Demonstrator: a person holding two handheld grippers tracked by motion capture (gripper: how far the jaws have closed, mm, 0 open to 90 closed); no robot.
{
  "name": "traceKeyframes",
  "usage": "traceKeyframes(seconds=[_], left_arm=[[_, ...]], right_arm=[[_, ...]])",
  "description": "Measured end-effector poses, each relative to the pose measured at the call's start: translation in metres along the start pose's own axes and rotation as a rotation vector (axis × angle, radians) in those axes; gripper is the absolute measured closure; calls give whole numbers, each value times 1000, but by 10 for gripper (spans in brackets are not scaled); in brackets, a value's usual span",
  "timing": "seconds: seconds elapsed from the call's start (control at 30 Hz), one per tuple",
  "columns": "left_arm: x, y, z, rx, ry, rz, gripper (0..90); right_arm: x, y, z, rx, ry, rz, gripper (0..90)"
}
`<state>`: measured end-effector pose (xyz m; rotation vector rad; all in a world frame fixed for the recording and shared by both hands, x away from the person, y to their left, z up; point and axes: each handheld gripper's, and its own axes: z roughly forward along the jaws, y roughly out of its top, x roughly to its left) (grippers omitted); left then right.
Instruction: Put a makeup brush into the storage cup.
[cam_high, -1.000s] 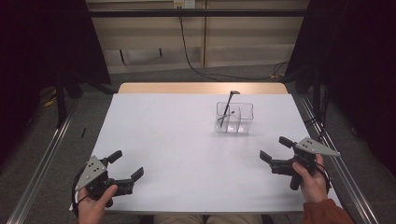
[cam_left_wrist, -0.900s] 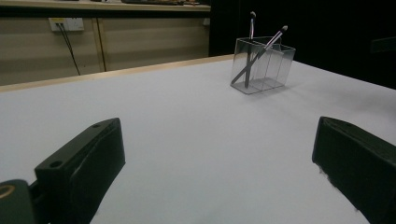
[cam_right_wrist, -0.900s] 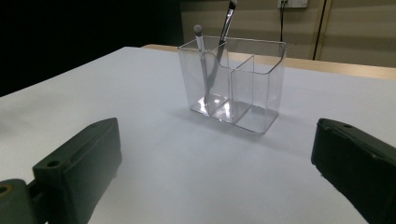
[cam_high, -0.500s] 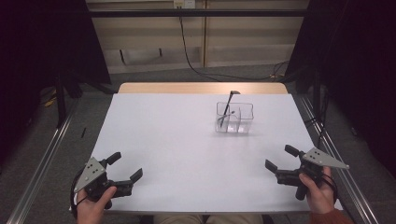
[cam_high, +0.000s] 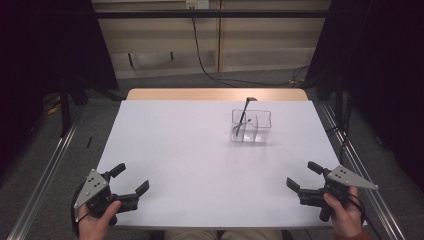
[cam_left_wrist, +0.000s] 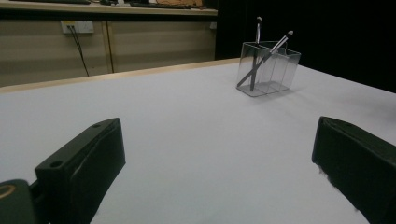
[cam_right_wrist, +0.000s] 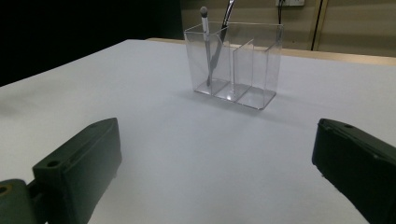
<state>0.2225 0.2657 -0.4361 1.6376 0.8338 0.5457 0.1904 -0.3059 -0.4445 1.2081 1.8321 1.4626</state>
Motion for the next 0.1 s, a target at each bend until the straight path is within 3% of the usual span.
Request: traceKeyframes(seconds=[0.1], left_arm=[[-1, 0, 1, 10, -3, 9, 25]], right_arm=[[-1, 1, 1, -2, 2, 4, 8]])
